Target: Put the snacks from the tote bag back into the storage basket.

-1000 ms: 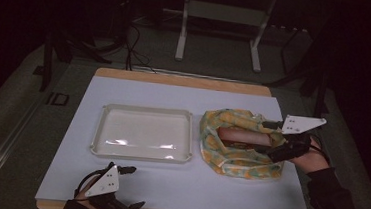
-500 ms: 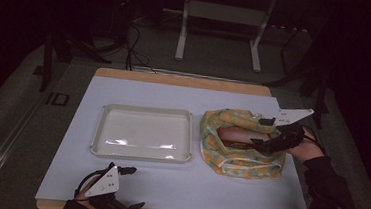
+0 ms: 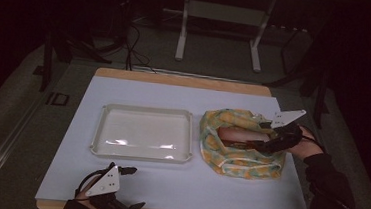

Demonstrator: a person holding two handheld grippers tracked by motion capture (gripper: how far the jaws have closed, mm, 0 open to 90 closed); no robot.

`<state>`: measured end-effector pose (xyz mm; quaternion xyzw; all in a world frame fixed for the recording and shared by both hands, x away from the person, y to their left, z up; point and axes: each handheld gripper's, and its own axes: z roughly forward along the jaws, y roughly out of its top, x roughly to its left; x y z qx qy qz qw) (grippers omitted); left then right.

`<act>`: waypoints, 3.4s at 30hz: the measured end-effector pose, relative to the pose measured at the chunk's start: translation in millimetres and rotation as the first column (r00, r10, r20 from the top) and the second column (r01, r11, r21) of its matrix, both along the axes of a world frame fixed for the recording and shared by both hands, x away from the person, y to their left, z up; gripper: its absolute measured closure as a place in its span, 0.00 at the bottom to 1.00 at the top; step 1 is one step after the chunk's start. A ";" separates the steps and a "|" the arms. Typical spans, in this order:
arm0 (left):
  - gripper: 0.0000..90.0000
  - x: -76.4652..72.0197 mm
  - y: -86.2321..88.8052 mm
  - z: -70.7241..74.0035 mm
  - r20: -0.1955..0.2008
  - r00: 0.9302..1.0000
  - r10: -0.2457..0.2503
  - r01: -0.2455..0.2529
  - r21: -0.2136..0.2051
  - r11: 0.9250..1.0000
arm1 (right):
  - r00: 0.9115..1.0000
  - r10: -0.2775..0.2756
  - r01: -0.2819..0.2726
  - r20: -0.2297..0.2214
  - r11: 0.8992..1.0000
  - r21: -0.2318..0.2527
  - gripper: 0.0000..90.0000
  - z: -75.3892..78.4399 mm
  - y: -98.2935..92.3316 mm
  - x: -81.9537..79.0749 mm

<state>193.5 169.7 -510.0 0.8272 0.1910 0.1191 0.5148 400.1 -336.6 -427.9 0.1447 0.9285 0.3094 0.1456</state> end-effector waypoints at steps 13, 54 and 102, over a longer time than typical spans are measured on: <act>0.00 0.5 0.4 -0.6 -0.002 1.000 0.002 -0.002 0.004 1.000 | 0.997 -0.017 0.011 -0.070 0.996 -0.085 0.31 -26.2 -5.8 15.4; 0.00 0.3 0.3 -1.8 -0.013 1.000 -0.005 0.005 0.007 1.000 | 0.988 0.070 -0.107 -0.138 0.954 -0.279 0.47 -38.3 2.3 32.5; 0.00 -2.0 1.6 -0.8 -0.006 1.000 0.000 0.000 -0.002 1.000 | 0.998 0.037 -0.046 -0.047 0.975 -0.219 0.48 54.4 1.9 21.7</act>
